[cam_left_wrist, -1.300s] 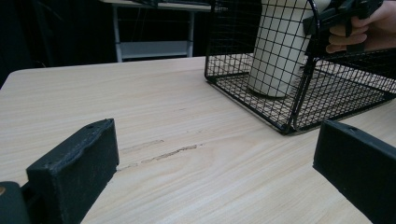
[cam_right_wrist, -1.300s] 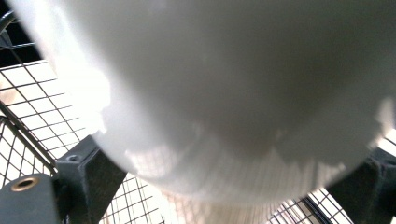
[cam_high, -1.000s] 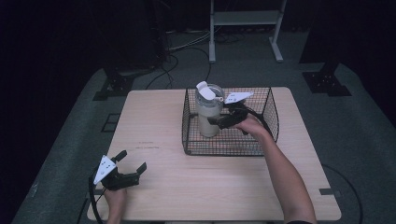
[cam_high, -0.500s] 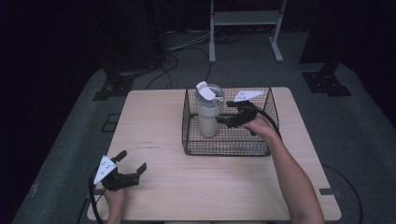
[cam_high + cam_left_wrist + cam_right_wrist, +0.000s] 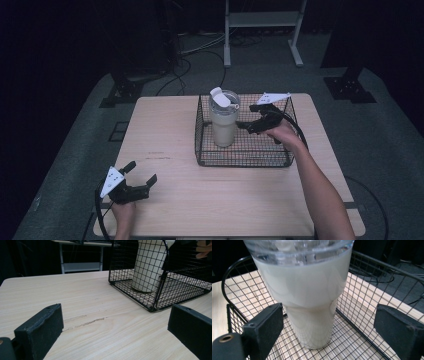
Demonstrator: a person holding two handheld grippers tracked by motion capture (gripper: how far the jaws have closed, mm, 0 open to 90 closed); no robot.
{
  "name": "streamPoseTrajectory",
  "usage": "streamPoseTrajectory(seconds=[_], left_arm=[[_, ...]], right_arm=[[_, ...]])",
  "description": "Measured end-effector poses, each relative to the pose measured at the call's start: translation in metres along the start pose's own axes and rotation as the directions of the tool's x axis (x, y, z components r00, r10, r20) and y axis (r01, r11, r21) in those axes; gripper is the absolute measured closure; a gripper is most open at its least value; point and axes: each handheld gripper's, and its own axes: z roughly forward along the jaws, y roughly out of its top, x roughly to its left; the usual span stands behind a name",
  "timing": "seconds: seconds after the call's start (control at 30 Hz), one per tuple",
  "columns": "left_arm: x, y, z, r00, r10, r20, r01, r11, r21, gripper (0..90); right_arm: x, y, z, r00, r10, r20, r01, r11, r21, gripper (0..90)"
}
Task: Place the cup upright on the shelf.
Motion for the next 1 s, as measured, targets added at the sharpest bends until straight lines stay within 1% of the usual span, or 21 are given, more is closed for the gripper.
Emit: streamPoseTrajectory(seconds=[0.03,0.17,0.23,0.5,0.57,0.73,0.93,0.97,1.0], left_arm=[[0.0,0.0,0.0,1.0,0.001,0.001,-0.001,1.0,0.0,0.0],[0.0,0.0,0.0,1.0,-0.001,0.001,0.001,1.0,-0.002,0.0],[0.0,0.0,0.0,1.0,0.0,0.001,0.0,1.0,-0.002,0.0],[0.0,0.0,0.0,1.0,0.003,0.0,-0.003,1.0,0.002,0.0],[0.0,0.0,0.0,1.0,0.004,-0.001,-0.004,1.0,0.005,0.0],[0.0,0.0,0.001,1.0,0.007,-0.001,-0.007,1.0,0.006,0.0],[-0.001,0.0,0.001,1.0,0.007,-0.002,-0.007,0.9999,0.007,0.0],[-0.001,0.0,0.001,1.0,0.007,-0.002,-0.007,0.9999,0.008,0.0],[-0.001,0.0,0.001,1.0,0.007,-0.003,-0.007,0.9999,0.008,0.0]], right_arm=[[0.001,0.002,-0.003,1.0,-0.009,0.001,0.009,1.0,0.005,8.6],[0.001,0.003,-0.008,0.9999,-0.012,0.011,0.012,1.0,0.018,8.6],[0.002,0.003,-0.013,0.9999,-0.005,0.013,0.005,1.0,0.015,8.6],[0.006,0.003,-0.026,0.9999,-0.006,0.013,0.006,1.0,0.015,8.6],[0.01,0.002,-0.033,0.9999,-0.013,0.009,0.013,1.0,0.011,8.7],[0.011,-0.001,-0.041,0.9998,-0.01,0.017,0.01,1.0,0.017,8.7],[0.013,-0.007,-0.054,0.9998,-0.003,0.018,0.003,1.0,0.001,8.7],[0.013,-0.008,-0.056,0.9998,-0.003,0.017,0.003,1.0,-0.001,9.1],[0.014,-0.008,-0.057,0.9999,-0.003,0.012,0.003,1.0,-0.002,13.9]])
